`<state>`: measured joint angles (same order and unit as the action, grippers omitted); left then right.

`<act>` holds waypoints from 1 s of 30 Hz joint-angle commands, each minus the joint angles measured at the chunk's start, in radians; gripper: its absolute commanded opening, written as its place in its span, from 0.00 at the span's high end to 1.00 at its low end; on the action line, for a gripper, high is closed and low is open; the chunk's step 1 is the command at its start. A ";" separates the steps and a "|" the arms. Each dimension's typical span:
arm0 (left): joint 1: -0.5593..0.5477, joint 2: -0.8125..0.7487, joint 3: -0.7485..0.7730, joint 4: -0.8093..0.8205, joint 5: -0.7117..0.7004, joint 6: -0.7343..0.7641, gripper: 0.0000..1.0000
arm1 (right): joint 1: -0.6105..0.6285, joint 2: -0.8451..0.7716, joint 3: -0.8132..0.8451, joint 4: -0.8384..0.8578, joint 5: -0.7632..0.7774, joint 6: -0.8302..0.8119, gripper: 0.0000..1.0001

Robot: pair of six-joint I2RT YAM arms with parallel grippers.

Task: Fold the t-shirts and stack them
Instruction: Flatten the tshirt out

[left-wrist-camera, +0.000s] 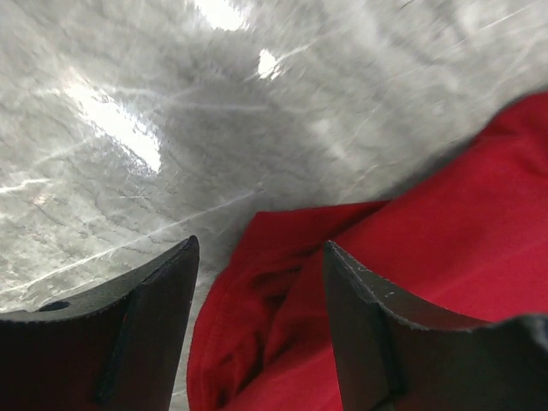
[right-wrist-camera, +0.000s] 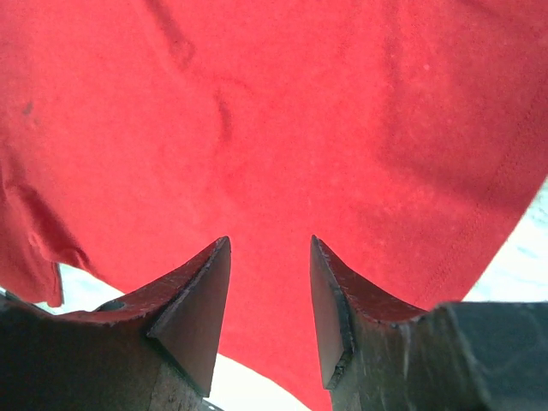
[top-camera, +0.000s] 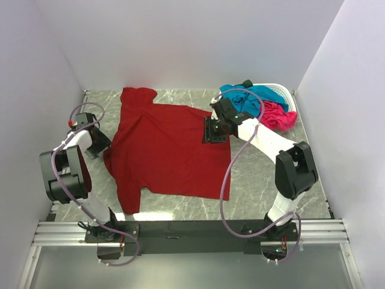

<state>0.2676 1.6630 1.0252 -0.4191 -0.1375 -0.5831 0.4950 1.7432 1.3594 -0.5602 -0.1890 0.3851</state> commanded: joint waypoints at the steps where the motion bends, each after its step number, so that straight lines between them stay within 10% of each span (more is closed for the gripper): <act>1: 0.002 0.032 -0.010 0.025 0.004 0.017 0.36 | 0.001 -0.071 -0.025 0.031 0.025 0.020 0.51; 9: 0.002 0.070 -0.037 0.045 0.018 0.025 0.51 | 0.002 -0.132 -0.063 0.025 0.049 0.029 0.51; 17: 0.002 0.052 -0.065 0.063 0.042 0.028 1.00 | 0.001 -0.165 -0.092 0.026 0.053 0.040 0.51; 30: 0.041 -0.238 -0.097 0.059 -0.088 0.006 1.00 | 0.002 -0.198 -0.134 0.025 0.065 0.041 0.51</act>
<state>0.2867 1.5406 0.9268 -0.3691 -0.1566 -0.5694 0.4950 1.5898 1.2366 -0.5514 -0.1421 0.4229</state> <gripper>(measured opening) 0.032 0.493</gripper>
